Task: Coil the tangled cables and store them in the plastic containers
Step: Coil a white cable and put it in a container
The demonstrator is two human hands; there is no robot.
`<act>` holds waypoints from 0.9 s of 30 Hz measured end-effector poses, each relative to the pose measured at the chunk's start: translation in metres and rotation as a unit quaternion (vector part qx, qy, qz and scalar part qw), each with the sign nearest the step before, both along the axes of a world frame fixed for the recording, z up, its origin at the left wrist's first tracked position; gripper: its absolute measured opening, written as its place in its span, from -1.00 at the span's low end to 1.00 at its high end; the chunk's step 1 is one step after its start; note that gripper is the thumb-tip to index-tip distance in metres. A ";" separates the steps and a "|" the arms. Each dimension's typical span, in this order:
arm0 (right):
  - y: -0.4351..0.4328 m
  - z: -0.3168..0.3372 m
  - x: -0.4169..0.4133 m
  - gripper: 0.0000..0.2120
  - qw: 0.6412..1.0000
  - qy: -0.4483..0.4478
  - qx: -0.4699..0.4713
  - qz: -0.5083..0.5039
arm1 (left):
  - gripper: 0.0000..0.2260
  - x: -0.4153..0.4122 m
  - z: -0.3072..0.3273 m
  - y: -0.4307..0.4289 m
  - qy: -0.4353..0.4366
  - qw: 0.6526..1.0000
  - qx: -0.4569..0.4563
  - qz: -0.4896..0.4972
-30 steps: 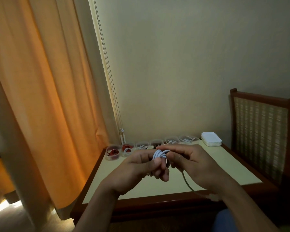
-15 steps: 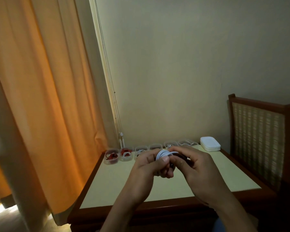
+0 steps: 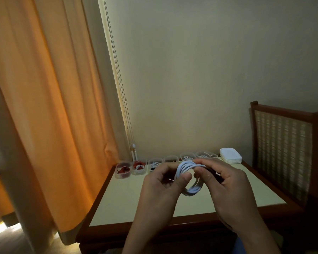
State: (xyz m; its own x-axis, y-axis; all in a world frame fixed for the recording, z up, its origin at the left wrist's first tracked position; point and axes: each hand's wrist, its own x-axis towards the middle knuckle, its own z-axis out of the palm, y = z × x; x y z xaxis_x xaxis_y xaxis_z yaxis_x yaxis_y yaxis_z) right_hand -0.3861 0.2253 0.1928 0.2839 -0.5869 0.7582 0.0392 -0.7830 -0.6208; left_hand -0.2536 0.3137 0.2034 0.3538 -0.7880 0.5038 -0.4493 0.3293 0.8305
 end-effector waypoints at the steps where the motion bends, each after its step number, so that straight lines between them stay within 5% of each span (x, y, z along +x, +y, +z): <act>1: -0.001 -0.001 -0.001 -0.81 1.000 -0.001 0.006 -0.005 | -0.83 0.001 0.001 0.003 0.002 1.000 -0.001 0.005; 8: -0.002 -0.004 -0.007 -0.75 0.994 0.012 0.075 0.075 | -0.82 0.006 0.005 0.010 0.051 0.998 -0.022 0.018; 16: -0.023 -0.027 -0.006 -0.82 0.969 0.180 0.145 0.090 | -0.73 0.020 0.005 -0.001 0.229 0.973 -0.020 0.008; 22: -0.018 -0.024 -0.005 -0.83 0.947 0.009 0.241 0.214 | -0.70 0.020 0.005 -0.007 0.191 0.981 -0.024 0.007; 27: -0.017 -0.024 -0.008 -0.73 0.935 -0.003 0.248 0.254 | -0.73 0.019 0.005 -0.011 0.191 0.981 -0.023 0.023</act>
